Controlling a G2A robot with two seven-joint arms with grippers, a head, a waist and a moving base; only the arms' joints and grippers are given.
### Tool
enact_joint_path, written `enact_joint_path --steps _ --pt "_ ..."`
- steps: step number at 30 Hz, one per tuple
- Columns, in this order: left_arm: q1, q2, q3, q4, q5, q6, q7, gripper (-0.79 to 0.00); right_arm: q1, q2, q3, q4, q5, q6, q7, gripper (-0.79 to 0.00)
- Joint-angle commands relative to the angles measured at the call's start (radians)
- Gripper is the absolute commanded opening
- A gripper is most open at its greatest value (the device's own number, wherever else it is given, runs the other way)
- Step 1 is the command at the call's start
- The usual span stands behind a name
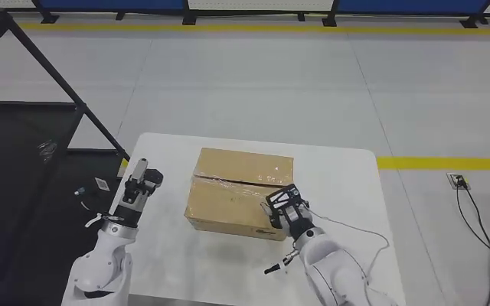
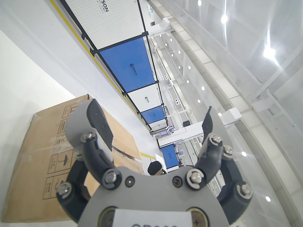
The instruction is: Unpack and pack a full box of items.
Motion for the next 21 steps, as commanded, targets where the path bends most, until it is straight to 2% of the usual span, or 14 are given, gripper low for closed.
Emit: enact_joint_path --steps 1,11,14,21 --pt "0.000 0.002 0.002 0.001 -0.001 0.000 0.002 0.000 0.014 -0.008 -0.019 0.004 -0.031 0.021 0.038 -0.277" --pt "0.003 0.009 0.009 -0.004 -0.005 0.003 0.011 0.000 0.045 -0.042 -0.071 0.019 -0.140 0.078 0.141 -0.296" --pt "0.002 0.011 0.013 -0.006 -0.005 0.002 0.013 0.000 0.050 -0.052 -0.078 0.029 -0.174 0.105 0.163 -0.394" --pt "0.003 0.016 0.016 -0.005 -0.012 -0.002 0.022 0.000 0.065 -0.076 -0.088 0.048 -0.211 0.130 0.193 -0.496"
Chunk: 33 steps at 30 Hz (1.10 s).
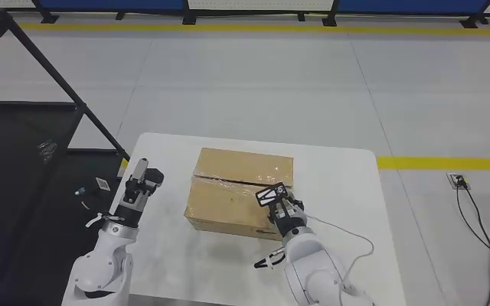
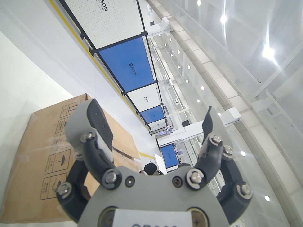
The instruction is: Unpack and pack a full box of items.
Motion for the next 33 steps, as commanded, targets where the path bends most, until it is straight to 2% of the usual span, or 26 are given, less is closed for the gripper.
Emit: enact_joint_path --steps 1,7,11,16,22,33 --pt "0.001 0.001 -0.001 0.001 -0.002 0.000 0.002 0.000 0.001 -0.006 0.001 0.003 -0.007 0.004 0.006 -0.514" --pt "0.002 0.006 -0.003 0.002 -0.010 0.000 0.007 0.000 0.000 -0.022 0.007 0.006 -0.028 0.007 0.022 -0.570" --pt "0.002 0.008 -0.001 0.002 -0.013 0.000 0.011 0.000 -0.010 -0.030 0.015 -0.001 -0.041 0.005 0.018 -0.708" --pt "0.001 0.012 0.002 0.005 -0.016 -0.002 0.011 0.000 -0.027 -0.040 0.028 -0.012 -0.059 0.004 0.021 -0.776" --pt "0.002 0.015 0.005 0.007 -0.022 -0.003 0.012 0.000 -0.051 -0.052 0.041 -0.030 -0.083 0.025 -0.021 -0.785" --pt "0.019 0.021 0.011 0.008 -0.034 -0.010 0.015 0.000 -0.095 -0.078 0.044 -0.031 -0.070 0.073 -0.281 -0.785"
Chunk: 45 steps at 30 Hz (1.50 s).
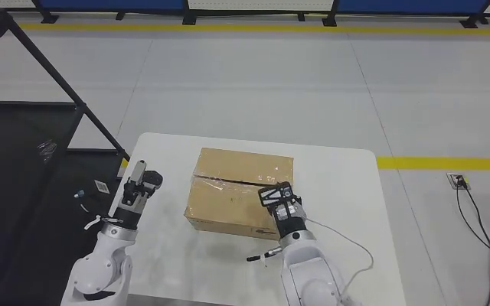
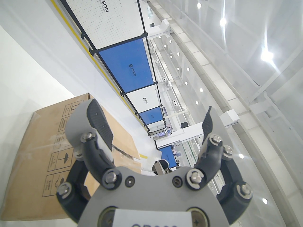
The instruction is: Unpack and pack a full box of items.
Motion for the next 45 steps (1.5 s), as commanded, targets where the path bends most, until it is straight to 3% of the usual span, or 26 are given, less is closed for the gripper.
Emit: enact_joint_path --steps 1,9,21,30,37,45 --pt "0.002 0.001 0.002 0.002 -0.001 0.000 -0.001 0.000 -0.002 -0.006 -0.002 0.004 0.014 0.013 -0.063 -0.785" --pt "0.010 0.006 0.004 0.009 -0.007 0.005 -0.014 0.000 0.015 -0.036 0.012 0.032 0.171 0.030 -0.305 -0.785" --pt "0.023 0.022 -0.040 0.031 0.001 -0.003 -0.052 0.000 0.012 -0.038 0.017 0.035 0.186 0.020 -0.319 -0.785" --pt "0.000 0.027 -0.013 0.040 0.014 0.012 -0.059 0.000 0.023 -0.052 0.031 0.075 0.191 -0.065 -0.559 -0.785" --pt "-0.010 0.029 0.012 0.041 0.008 0.024 -0.062 0.000 0.086 -0.074 -0.006 0.150 0.122 -0.083 -0.621 -0.785" --pt "-0.086 0.034 0.069 0.080 0.038 0.064 -0.130 0.000 0.112 -0.090 0.019 0.216 0.119 -0.087 -0.728 -0.785"
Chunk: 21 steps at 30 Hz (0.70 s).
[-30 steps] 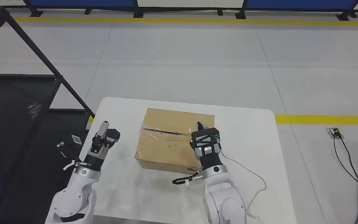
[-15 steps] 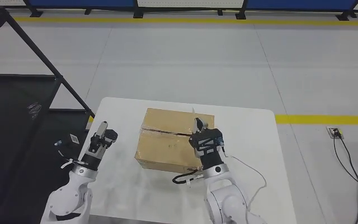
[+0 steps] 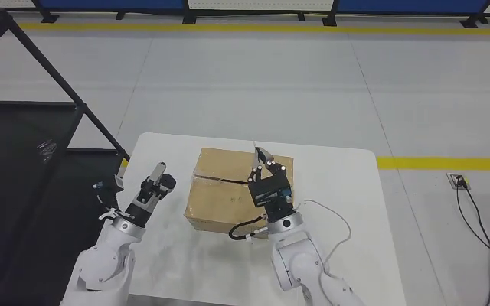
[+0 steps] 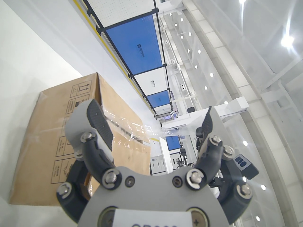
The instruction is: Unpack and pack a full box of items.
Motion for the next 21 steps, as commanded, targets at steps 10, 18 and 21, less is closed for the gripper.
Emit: enact_joint_path --steps 10,18,21 --pt "-0.141 -0.004 0.113 0.129 0.013 0.035 -0.038 0.000 -0.038 -0.003 0.073 0.022 0.041 -0.074 -0.028 -0.785" --pt "-0.208 -0.008 0.166 0.202 -0.024 0.035 -0.070 0.000 -0.057 -0.006 0.104 0.034 0.045 -0.106 -0.048 -0.785" --pt "-0.220 -0.008 0.184 0.221 -0.018 0.028 -0.085 0.000 -0.060 -0.008 0.112 0.037 0.040 -0.117 -0.050 -0.785"
